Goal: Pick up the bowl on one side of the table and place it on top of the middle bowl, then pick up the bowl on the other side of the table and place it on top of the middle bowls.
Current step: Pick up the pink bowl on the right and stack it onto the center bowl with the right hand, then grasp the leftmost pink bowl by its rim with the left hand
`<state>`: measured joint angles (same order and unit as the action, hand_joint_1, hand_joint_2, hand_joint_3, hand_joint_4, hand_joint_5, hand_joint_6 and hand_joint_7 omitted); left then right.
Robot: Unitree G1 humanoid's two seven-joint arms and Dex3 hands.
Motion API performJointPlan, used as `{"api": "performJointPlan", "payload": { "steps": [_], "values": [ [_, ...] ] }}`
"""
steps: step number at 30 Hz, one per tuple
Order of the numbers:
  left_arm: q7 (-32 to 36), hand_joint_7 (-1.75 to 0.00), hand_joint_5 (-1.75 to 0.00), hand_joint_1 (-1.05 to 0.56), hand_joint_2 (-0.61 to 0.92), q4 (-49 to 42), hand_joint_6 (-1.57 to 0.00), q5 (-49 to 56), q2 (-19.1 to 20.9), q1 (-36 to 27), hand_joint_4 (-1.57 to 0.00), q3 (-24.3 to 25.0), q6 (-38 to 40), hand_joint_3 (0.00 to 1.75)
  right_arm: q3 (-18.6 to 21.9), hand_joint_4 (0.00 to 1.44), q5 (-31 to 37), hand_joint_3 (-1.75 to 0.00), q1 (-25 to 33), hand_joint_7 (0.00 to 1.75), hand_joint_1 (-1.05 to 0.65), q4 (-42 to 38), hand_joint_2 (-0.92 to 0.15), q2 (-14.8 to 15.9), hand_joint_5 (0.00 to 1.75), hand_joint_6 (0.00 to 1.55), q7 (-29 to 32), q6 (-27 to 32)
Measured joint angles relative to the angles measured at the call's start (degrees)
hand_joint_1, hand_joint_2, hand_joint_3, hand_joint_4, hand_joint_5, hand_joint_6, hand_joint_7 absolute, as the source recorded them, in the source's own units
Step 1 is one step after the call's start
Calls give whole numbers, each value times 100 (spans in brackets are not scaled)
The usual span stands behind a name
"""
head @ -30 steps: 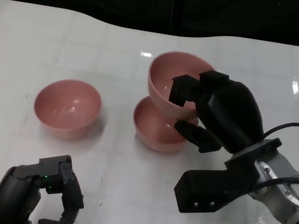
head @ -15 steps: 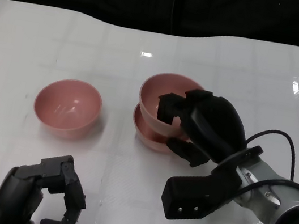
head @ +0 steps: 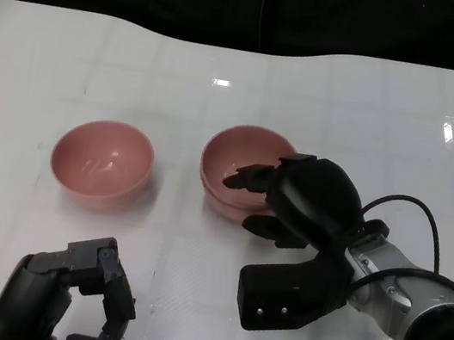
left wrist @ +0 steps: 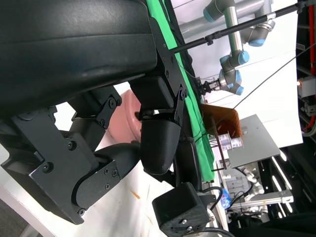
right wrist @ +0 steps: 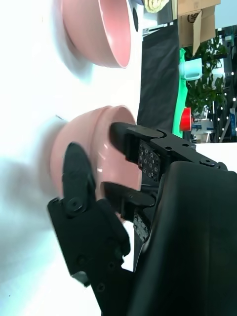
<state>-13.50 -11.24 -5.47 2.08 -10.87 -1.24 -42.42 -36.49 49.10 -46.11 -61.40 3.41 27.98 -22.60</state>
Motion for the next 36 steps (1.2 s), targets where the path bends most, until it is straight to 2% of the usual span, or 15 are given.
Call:
{"api": "performJointPlan", "payload": {
  "steps": [7,12,20,28,33,36],
  "values": [
    [0,-143,-168,-15,30,0,-93,6,0,1,-95,-4,-15,142,16,43,-71,-33,51,0,-64,303,-92,20,25,50,-20,-17],
    [2,-144,-168,-15,30,0,-92,18,0,3,-95,-4,-17,141,34,41,-129,-34,288,0,-64,836,-92,155,24,48,-49,-41],
    [3,-144,-167,-16,30,0,-93,23,1,11,-96,0,-19,141,296,41,-242,-34,921,0,-63,2160,-92,672,26,49,-196,-136],
    [71,-144,-167,-16,30,46,-93,83,0,-1,-96,16,70,142,762,39,-631,-26,1789,0,-57,3469,-92,1260,32,48,-673,-457],
    [203,-143,-164,-15,32,64,-92,257,8,-12,-95,86,86,139,1080,30,-1159,-20,2364,1,-50,3952,-92,1515,56,50,-1054,-962],
    [204,-137,-159,-12,35,60,-89,267,27,-7,-91,118,61,135,1251,35,-1497,-12,2658,5,-44,4062,-92,1543,68,59,-1134,-1303]
  ]
}}
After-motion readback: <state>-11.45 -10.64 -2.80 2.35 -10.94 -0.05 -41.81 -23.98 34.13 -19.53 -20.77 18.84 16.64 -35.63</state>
